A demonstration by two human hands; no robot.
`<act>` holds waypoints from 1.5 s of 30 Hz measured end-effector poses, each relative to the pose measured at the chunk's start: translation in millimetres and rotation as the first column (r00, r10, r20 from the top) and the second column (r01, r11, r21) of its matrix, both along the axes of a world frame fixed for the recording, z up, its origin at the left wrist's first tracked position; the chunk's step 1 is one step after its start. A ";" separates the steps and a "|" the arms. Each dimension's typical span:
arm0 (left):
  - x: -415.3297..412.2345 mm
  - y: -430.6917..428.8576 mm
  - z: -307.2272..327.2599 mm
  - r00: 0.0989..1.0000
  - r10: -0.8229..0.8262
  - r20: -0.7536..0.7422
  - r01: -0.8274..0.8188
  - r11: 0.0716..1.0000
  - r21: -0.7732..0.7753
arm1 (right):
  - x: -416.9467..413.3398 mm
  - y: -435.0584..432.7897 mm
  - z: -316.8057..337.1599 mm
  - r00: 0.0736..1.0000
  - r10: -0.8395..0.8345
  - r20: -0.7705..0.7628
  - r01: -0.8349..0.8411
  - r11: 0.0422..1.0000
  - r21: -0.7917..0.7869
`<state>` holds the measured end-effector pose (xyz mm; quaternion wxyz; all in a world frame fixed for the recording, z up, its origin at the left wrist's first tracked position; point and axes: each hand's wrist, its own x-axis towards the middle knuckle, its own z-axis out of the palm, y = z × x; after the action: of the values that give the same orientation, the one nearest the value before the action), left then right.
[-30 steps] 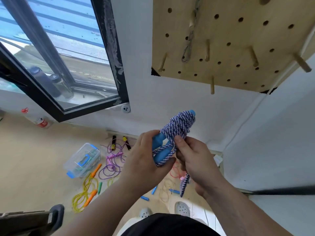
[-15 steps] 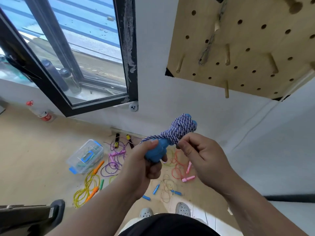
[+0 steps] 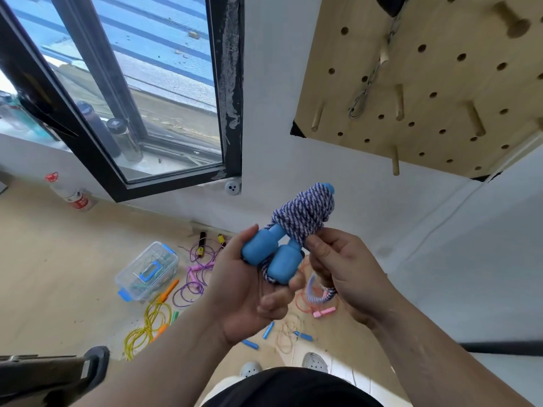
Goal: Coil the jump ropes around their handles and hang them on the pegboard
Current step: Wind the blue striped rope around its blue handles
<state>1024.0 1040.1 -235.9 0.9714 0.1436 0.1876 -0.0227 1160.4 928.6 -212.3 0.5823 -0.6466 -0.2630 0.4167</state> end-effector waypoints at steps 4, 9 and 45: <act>10.5 0.1 5.4 0.948 0.200 -0.247 -0.048 0.858 0.512 | -6.3 -0.2 -0.5 0.993 -0.112 0.027 0.113 0.993 -0.023; 2.4 -7.7 -15.9 0.868 0.483 0.118 -0.042 -0.165 0.985 | -14.6 3.7 1.1 0.982 -0.180 0.049 0.181 0.983 -0.020; 18.8 -3.4 16.3 0.950 0.147 -0.275 -0.015 0.903 0.429 | 6.6 -7.5 2.7 0.997 -0.073 0.015 0.073 0.996 0.049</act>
<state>1042.7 1036.7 -219.6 0.8773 0.3371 0.3396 0.0376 1167.0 921.1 -209.6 0.6106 -0.6448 -0.2541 0.3833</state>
